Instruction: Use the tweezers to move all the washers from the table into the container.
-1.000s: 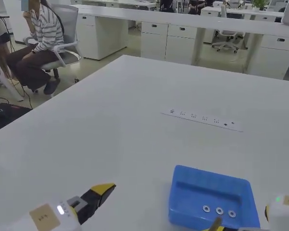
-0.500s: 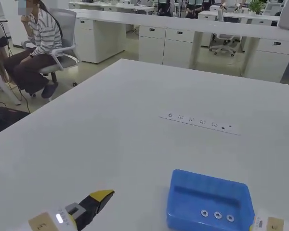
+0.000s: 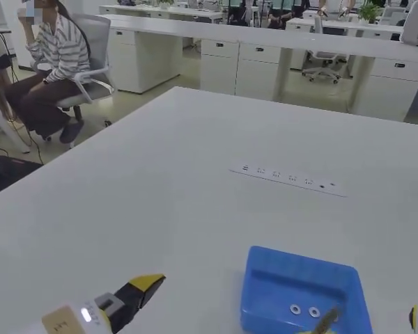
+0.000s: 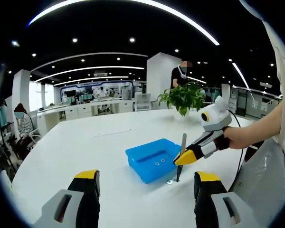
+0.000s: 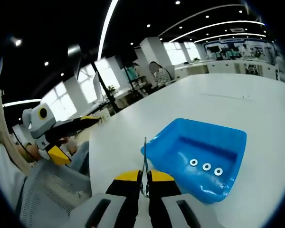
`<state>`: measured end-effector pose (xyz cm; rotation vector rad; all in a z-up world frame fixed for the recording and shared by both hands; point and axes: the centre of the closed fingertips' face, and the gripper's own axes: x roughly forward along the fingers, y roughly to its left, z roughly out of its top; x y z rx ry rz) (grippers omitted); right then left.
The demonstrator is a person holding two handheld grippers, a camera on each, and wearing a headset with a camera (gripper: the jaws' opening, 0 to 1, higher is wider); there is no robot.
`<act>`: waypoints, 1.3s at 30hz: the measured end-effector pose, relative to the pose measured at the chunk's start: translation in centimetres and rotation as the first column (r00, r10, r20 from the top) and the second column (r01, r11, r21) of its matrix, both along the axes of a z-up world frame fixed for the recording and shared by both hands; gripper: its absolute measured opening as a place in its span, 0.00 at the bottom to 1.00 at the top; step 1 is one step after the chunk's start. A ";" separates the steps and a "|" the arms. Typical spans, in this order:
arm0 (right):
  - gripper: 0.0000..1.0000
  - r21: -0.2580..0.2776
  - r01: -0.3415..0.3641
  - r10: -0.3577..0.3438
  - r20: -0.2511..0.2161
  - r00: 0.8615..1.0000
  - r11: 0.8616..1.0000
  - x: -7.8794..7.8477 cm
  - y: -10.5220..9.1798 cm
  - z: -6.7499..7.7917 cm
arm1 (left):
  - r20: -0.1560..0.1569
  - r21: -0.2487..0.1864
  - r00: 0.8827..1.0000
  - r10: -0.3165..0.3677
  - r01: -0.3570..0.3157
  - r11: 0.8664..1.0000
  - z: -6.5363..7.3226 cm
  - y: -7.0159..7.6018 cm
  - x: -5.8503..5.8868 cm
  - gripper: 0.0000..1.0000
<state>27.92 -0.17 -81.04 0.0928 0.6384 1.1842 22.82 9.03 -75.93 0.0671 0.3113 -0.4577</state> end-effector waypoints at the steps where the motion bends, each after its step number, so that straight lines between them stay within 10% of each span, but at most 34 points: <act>1: 0.02 0.008 0.014 -0.014 -0.009 1.000 1.000 0.2 -0.2 0.2 | 0.000 0.000 1.000 0.000 0.000 1.000 0.0 0.0 0.0 0.83; 39: 0.02 0.108 0.077 -0.082 0.048 0.995 0.991 5.9 0.4 6.5 | 0.000 0.003 1.000 0.005 -0.005 1.000 0.0 0.2 0.0 0.82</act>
